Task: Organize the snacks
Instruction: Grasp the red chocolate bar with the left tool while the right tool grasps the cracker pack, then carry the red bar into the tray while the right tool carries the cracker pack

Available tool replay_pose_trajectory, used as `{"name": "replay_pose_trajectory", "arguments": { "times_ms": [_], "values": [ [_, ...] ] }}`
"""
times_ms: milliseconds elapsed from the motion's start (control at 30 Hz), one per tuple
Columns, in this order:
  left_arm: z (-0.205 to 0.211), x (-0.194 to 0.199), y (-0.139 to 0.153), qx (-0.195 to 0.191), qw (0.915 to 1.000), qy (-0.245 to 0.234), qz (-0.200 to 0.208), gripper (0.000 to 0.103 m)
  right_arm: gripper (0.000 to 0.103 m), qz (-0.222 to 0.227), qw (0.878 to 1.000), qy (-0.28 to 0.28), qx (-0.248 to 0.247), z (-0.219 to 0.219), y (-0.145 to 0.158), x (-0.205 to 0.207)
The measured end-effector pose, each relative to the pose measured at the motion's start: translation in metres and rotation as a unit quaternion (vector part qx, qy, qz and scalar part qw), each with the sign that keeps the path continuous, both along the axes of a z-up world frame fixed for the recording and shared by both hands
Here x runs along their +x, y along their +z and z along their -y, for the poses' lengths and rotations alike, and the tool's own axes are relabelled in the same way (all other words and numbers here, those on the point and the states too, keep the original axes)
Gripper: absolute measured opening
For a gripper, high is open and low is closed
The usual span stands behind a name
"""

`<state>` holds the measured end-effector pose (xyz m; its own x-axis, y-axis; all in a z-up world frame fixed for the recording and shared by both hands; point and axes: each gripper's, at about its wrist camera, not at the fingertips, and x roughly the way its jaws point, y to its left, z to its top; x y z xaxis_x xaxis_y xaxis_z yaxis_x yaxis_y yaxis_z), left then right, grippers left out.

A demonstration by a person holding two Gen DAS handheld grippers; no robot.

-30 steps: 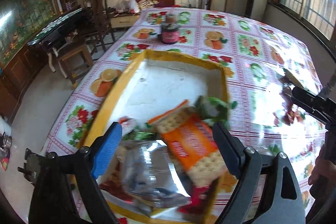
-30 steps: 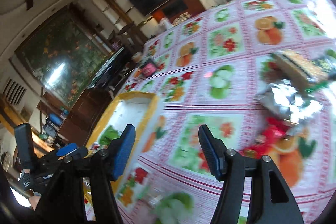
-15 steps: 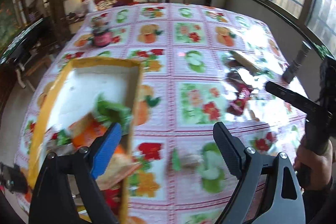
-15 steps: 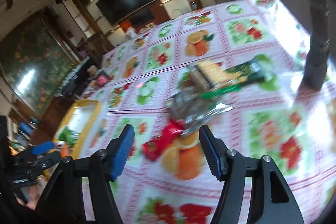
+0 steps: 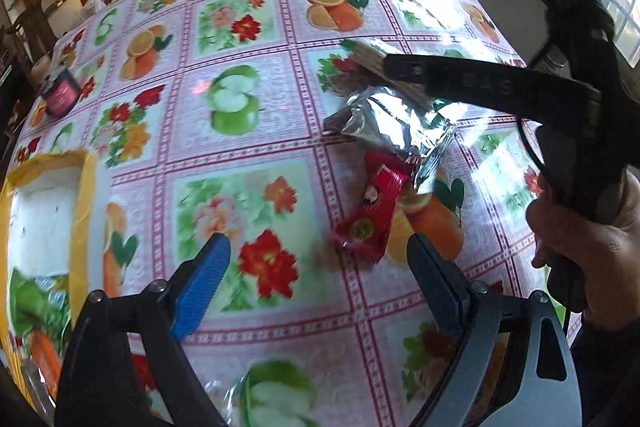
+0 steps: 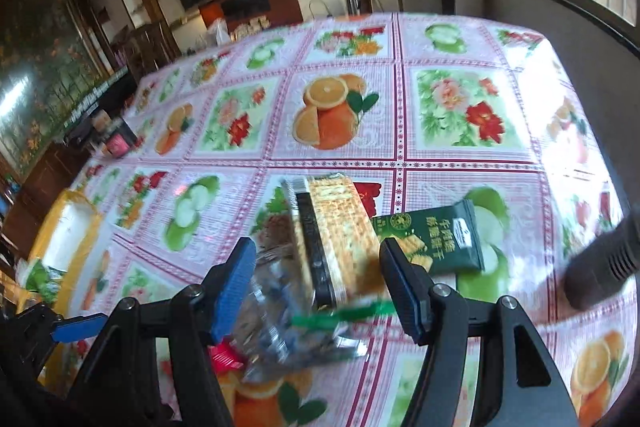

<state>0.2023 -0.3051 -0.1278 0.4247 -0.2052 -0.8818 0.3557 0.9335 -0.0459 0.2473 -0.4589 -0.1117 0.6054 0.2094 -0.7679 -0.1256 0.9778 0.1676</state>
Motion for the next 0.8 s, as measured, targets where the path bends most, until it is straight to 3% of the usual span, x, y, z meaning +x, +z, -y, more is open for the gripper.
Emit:
{"name": "replay_pose_trajectory", "arguments": {
  "times_ms": [167,200,233,300,367,433,567,800],
  "values": [
    [0.017,0.017,-0.017,0.014,0.9997,-0.012,-0.012,0.089,0.061,-0.007,1.000,0.010,0.013,0.008,-0.010,0.012],
    [0.018,0.019,-0.020,0.013,0.9997,-0.013,-0.014,0.089,0.049,-0.007,1.000,0.015,0.021,0.009,-0.009,0.013],
    [0.020,0.020,-0.022,0.011,0.9998,-0.013,-0.013,0.085,0.046,-0.010,0.999,0.019,0.032,0.012,-0.010,0.013],
    [0.023,0.019,-0.021,0.021,0.9996,-0.017,0.009,0.073,0.046,-0.010,0.999,0.022,0.031,0.011,-0.009,0.012],
    [0.025,0.015,-0.018,0.016,0.9994,-0.027,0.017,0.042,0.046,-0.005,0.999,0.020,0.035,0.012,-0.008,0.007],
    [0.026,0.012,-0.016,0.018,0.9991,-0.031,0.021,0.021,0.046,0.001,0.999,0.017,0.048,0.014,-0.006,0.000],
    [0.012,0.008,-0.014,-0.003,0.9997,-0.020,0.010,0.021,0.046,0.026,0.996,0.012,0.084,0.022,0.011,-0.025],
    [-0.024,-0.025,0.018,-0.047,0.9985,0.001,0.028,0.021,0.045,0.072,0.987,0.016,0.145,0.023,0.041,-0.090]
  ]
}}
